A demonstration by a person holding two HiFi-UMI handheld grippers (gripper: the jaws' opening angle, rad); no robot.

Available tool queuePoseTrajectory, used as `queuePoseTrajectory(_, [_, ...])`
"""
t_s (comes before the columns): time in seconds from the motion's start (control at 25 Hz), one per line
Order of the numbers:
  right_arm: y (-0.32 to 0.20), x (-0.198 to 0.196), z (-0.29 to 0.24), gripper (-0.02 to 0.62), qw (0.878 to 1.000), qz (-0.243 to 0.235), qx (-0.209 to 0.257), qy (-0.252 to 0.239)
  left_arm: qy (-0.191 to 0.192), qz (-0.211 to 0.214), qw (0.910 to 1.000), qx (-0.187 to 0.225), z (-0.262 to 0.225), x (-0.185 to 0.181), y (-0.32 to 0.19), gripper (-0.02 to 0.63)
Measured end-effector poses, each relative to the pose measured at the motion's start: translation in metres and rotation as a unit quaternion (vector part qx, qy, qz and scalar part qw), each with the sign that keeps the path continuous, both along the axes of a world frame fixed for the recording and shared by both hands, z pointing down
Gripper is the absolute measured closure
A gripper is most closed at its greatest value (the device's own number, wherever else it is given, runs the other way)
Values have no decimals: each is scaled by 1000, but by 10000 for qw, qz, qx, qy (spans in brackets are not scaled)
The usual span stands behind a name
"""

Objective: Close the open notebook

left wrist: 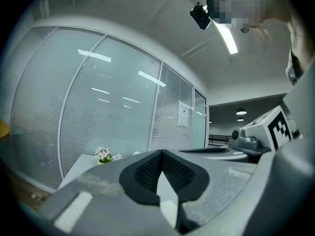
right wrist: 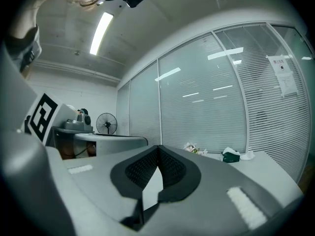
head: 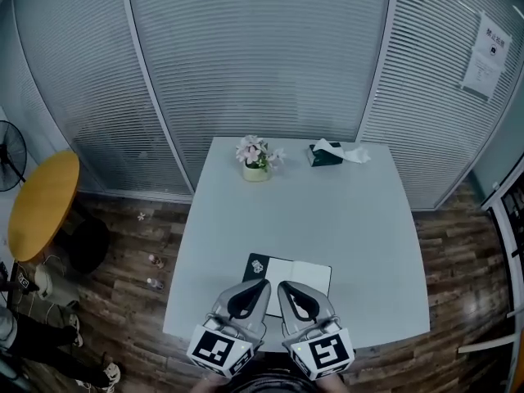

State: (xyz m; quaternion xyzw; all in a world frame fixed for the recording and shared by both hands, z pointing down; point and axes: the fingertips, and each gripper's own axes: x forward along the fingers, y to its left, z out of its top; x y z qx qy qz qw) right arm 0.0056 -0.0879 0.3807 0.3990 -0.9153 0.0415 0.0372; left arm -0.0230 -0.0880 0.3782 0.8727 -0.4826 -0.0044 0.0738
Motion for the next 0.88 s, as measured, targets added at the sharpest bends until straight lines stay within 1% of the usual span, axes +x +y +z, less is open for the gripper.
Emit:
queuePoseTrajectory(0.24, [-8, 11, 0, 592, 9997, -247, 23, -34, 16, -174, 9998, -60, 5, 10, -9, 601])
queuePoseTrajectory(0.52, [-15, 10, 1, 592, 9993, -363, 40, -51, -90, -337, 9994, -60, 7, 6, -15, 601])
queuePoseTrajectory(0.68, [-25, 8, 5, 592, 9995, -308, -74, -5, -96, -315, 9994, -126, 15, -1, -24, 601])
queuePoseTrajectory(0.88, [-33, 5, 13, 592, 9998, -156, -158, 24, -85, -320, 9990, -314, 29, -14, -31, 601])
